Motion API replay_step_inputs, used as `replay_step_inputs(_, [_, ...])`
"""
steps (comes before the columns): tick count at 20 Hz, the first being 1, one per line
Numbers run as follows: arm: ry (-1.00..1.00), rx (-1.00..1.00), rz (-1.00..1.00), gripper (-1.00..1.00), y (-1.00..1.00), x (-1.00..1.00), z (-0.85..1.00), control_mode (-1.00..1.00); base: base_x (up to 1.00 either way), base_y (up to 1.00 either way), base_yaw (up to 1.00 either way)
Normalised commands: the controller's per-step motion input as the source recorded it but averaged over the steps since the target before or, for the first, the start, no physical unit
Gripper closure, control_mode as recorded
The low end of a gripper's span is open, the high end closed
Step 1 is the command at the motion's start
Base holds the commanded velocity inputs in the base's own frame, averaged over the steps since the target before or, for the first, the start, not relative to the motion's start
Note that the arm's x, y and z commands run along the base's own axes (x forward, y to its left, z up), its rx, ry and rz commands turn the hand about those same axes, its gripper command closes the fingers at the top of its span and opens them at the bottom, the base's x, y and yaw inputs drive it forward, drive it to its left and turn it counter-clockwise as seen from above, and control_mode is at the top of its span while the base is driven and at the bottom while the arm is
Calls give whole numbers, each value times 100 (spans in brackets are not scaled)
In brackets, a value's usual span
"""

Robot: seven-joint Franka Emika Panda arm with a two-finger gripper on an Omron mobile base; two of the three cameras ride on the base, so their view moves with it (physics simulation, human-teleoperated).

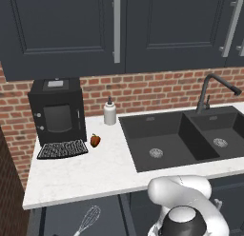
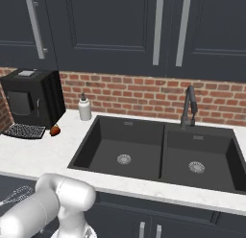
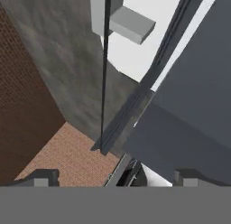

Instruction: Pick the whisk from the drawer and place it on the counter.

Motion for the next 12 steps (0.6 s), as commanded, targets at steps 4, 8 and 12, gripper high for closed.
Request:
replay_step_inputs(4, [10, -4, 13, -100, -63, -100, -9, -100, 0, 0, 0])
replay_step_inputs(8, [7, -2, 12, -100, -39, -100, -1, -100, 0, 0, 0])
replay_step_inputs(12, [-2, 7, 3, -100, -4, -62, 83, -100, 0, 0, 0])
